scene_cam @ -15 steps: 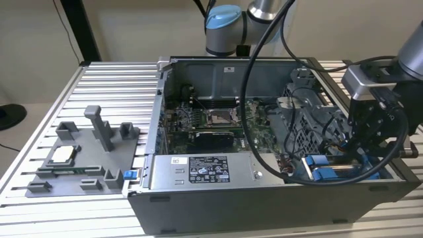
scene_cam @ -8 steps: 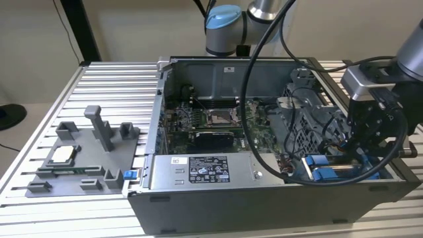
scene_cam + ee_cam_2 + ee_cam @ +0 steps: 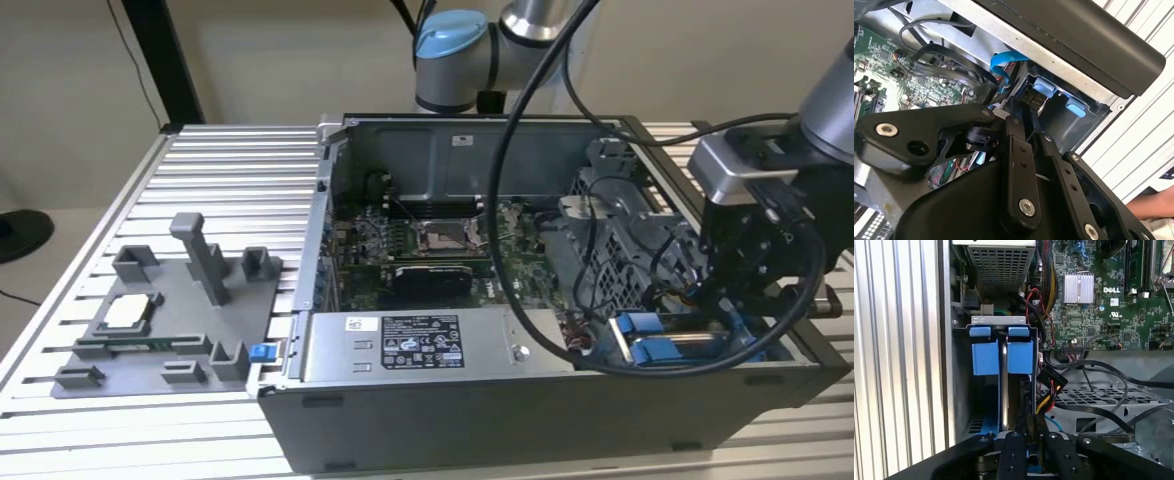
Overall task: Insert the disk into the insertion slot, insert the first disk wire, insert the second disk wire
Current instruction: 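Insert the first disk wire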
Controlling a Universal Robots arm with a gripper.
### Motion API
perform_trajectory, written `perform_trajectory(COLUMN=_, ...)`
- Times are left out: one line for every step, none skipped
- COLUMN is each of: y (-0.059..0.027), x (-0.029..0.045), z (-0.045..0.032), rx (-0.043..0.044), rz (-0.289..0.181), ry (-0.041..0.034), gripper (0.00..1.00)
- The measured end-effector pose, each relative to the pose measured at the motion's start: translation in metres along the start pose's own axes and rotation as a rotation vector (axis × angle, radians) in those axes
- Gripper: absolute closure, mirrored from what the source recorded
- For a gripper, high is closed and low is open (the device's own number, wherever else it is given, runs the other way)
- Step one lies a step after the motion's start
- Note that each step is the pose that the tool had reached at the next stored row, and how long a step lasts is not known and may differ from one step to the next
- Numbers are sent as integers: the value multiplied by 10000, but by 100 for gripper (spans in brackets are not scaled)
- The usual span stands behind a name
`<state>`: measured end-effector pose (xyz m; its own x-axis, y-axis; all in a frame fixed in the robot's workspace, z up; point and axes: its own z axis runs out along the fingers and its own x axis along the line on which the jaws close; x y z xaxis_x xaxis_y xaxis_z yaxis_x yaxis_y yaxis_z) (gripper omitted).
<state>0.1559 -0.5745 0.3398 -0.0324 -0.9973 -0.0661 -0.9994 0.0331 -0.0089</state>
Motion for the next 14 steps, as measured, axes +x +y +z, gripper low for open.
perform_trajectory(y=0, x=0, z=3, rx=-2, rz=-26, ry=-2, gripper=100)
perform_trajectory(y=0, x=0, z=4, rx=-4, rz=-50, ry=-4, gripper=100)
perform_trajectory(y=0, x=1, z=5, rx=-5, rz=-66, ry=-6, gripper=100)
perform_trajectory(y=0, x=1, z=5, rx=-5, rz=-74, ry=-6, gripper=100)
perform_trajectory(y=0, x=0, z=5, rx=-5, rz=-75, ry=-6, gripper=100)
perform_trajectory(y=0, x=0, z=5, rx=-6, rz=-76, ry=-6, gripper=100)
perform_trajectory(y=0, x=0, z=6, rx=-6, rz=-77, ry=-6, gripper=100)
perform_trajectory(y=0, x=1, z=6, rx=-6, rz=-77, ry=-6, gripper=100)
perform_trajectory(y=-1, x=1, z=6, rx=-6, rz=-77, ry=-6, gripper=100)
perform_trajectory(y=-1, x=2, z=6, rx=-6, rz=-78, ry=-6, gripper=100)
perform_trajectory(y=-2, x=3, z=5, rx=-6, rz=-77, ry=-5, gripper=100)
perform_trajectory(y=-4, x=3, z=7, rx=-5, rz=-78, ry=-9, gripper=100)
perform_trajectory(y=-5, x=3, z=8, rx=-5, rz=-77, ry=-12, gripper=100)
perform_trajectory(y=-6, x=3, z=8, rx=-6, rz=-77, ry=-11, gripper=100)
